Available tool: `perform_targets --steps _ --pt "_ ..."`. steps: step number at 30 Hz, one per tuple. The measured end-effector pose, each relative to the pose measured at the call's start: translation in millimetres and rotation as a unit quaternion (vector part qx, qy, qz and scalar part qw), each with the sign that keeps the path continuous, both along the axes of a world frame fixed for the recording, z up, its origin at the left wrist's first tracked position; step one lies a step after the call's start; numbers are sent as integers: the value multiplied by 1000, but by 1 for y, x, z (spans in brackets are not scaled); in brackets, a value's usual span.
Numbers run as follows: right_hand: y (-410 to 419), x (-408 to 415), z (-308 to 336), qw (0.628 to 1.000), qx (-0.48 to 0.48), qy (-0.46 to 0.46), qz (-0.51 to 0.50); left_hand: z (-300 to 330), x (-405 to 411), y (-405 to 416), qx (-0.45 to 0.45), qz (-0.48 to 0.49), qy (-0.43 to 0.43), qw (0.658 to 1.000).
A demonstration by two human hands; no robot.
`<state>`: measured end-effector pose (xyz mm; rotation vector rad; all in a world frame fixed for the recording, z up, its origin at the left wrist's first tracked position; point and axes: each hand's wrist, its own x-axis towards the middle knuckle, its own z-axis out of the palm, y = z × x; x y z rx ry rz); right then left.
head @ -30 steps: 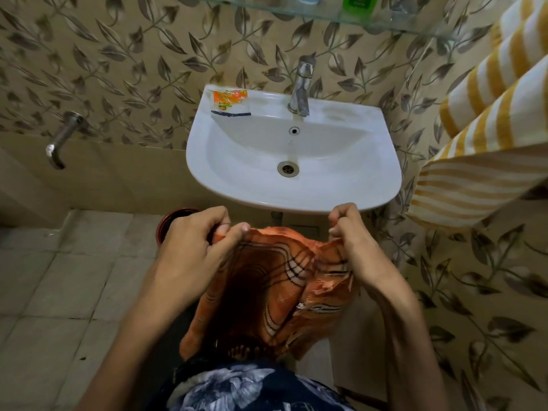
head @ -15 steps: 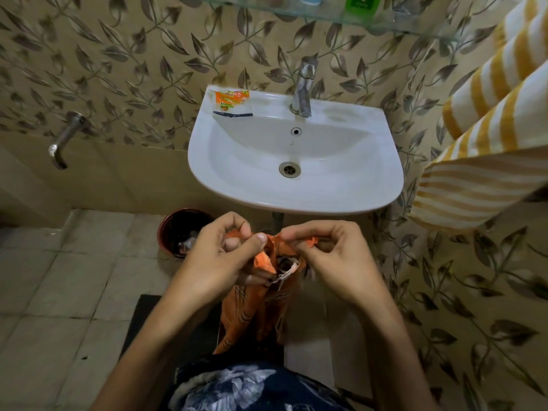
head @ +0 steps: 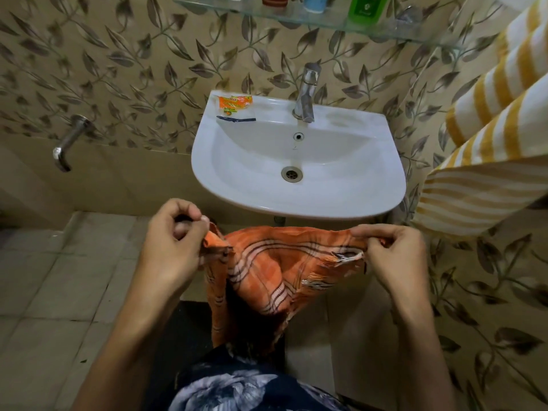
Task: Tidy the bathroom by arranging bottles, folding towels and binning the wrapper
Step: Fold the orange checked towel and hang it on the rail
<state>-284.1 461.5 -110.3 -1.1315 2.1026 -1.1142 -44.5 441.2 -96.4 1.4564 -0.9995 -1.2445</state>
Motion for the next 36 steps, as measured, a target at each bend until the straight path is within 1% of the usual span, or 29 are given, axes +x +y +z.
perform_targets --steps 2,4,6,8,10,12,14,16,17,19,21,23,24,25,26,28,30,31,33,36 --pt "0 13 3 998 16 -22 50 -2 -9 3 22 -48 4 999" --pt "4 33 10 990 26 -52 131 -4 -20 7 41 -86 29 995" --pt "9 52 18 969 29 -88 227 -5 -27 9 59 -104 66 991" --pt "16 64 25 946 31 -119 301 -3 -30 10 67 -98 90 989" --pt "20 67 29 939 30 -119 323 -1 -31 9 62 -82 100 990" --pt "19 68 31 946 14 -85 313 2 -33 9 64 -80 121 987" --pt "17 67 34 955 -8 -51 291 3 -36 10 71 -94 138 983" --pt "14 62 32 958 -16 -52 283 5 -38 11 84 -120 151 978" --pt "14 58 31 956 -12 -58 289 5 -36 11 81 -145 138 976" --pt "14 52 31 948 -4 -77 308 4 -31 10 42 -211 72 974" --pt "15 47 32 938 4 -92 334 1 -24 7 -29 -273 -38 961" --pt "15 40 33 928 8 -103 358 -5 -16 2 -97 -339 -162 922" --pt "14 36 33 924 7 -110 366 -7 -13 0 -112 -370 -196 901" --pt "14 33 33 921 -1 -117 372 -9 -11 -1 -120 -395 -205 888" --pt "14 31 35 918 -11 -125 376 -10 -12 -2 -130 -413 -193 880" --pt "15 29 36 917 -27 -139 374 -9 -17 -2 -162 -418 -144 882" --pt "14 27 36 920 -39 -139 365 -9 -21 -3 -208 -386 -114 891" --pt "13 27 36 924 -44 -132 357 -10 -22 -3 -231 -366 -115 894" --pt "12 25 36 932 -48 -112 342 -9 -24 -4 -267 -342 -144 889" --pt "12 25 38 940 -63 -85 325 -10 -26 -2 -271 -352 -167 880"
